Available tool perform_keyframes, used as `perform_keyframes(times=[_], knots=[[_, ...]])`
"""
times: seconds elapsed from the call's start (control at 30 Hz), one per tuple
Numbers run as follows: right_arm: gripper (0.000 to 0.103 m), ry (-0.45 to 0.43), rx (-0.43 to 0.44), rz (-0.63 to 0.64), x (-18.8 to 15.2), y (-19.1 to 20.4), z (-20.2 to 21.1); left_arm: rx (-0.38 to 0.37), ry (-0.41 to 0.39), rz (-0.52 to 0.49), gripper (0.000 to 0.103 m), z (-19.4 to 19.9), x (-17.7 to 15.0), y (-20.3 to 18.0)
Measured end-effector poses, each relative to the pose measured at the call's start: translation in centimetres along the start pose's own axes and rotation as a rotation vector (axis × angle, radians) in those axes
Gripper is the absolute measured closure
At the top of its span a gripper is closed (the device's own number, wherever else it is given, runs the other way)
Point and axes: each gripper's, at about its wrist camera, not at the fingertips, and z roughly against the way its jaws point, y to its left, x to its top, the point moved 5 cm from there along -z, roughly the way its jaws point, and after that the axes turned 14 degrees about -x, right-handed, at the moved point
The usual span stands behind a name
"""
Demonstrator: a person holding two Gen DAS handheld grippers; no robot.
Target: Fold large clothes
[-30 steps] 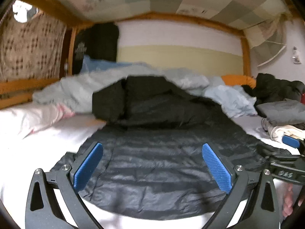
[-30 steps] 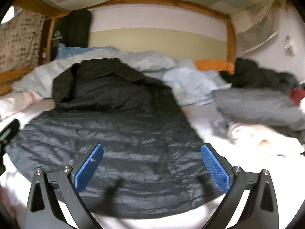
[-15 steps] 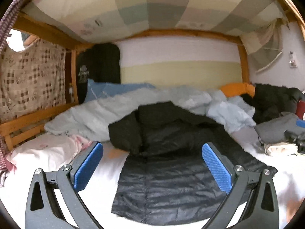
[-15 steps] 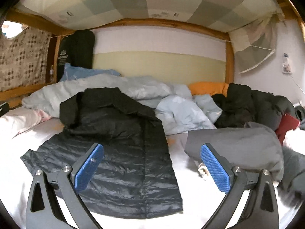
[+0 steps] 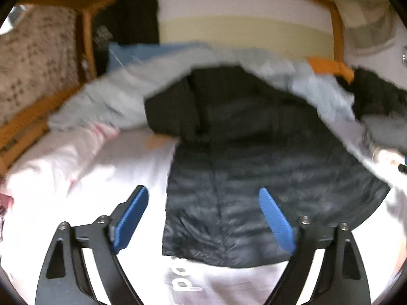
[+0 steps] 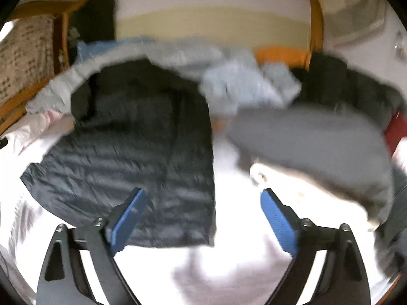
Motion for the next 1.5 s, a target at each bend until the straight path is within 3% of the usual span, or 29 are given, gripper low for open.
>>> perform_keyframes(times=[0.03,0.1,0.13,0.27,0.4,0.43,0.47,0.53,0.57,0.6,0.63,0.83,1.07,1.2,1.3,1.43,1.5], knots=[[0.017,0.039,0.021,-0.012,-0.7,-0.3,-1.5,-0.003,0.046,0.014,0.028,-1.5,-0.9,0.9],[0.020,0.101,0.031,-0.033,-1.9,-0.7,-3.6,-0.042,0.120,0.078,0.045,-3.9,-2.1,2.5],[0.022,0.123,0.037,-0.040,-2.4,-0.7,-4.4,-0.067,0.143,0.116,0.048,-4.8,-2.7,3.1],[0.027,0.210,0.132,-0.093,-4.0,-0.5,-6.3,-0.149,0.241,0.256,0.050,-7.1,-5.4,4.3],[0.031,0.234,0.171,-0.101,-4.6,0.7,-6.8,-0.150,0.318,0.304,0.048,-8.1,-7.8,4.3],[0.036,0.235,0.181,-0.106,-4.7,1.1,-6.8,-0.141,0.318,0.287,0.048,-8.0,-8.0,4.1],[0.058,0.233,0.189,-0.105,-4.8,1.5,-6.9,-0.127,0.314,0.252,0.048,-7.8,-8.0,3.9],[0.083,0.225,0.199,-0.082,-4.8,2.5,-6.8,-0.101,0.315,0.176,0.048,-7.7,-8.1,3.0],[0.089,0.213,0.192,-0.069,-4.8,2.8,-6.6,-0.096,0.311,0.170,0.061,-7.5,-8.2,2.8],[0.092,0.196,0.181,-0.054,-4.7,3.1,-6.4,-0.099,0.299,0.178,0.094,-7.2,-8.0,2.7],[0.095,0.181,0.171,-0.047,-4.7,3.2,-6.1,-0.099,0.279,0.182,0.101,-6.6,-7.7,2.5],[0.097,0.061,0.161,-0.150,-3.1,1.4,-0.9,-0.095,0.049,0.113,0.100,1.6,-4.0,0.3],[0.098,-0.047,0.180,-0.238,-3.4,-1.9,6.8,-0.064,-0.072,0.026,0.100,9.8,-4.5,-2.7],[0.098,-0.044,0.176,-0.213,-4.4,-2.2,8.2,-0.052,-0.002,0.067,0.098,10.1,-6.5,-2.5],[0.098,0.010,0.069,-0.161,-5.4,-1.6,6.3,0.041,0.080,0.116,0.098,7.6,-8.0,0.1],[0.098,0.087,0.039,-0.184,-5.8,-2.4,3.3,-0.027,0.136,0.225,0.093,5.9,-9.1,1.9],[0.098,0.114,0.033,-0.187,-5.9,-2.7,2.6,-0.083,0.143,0.237,0.077,5.8,-9.5,1.7]])
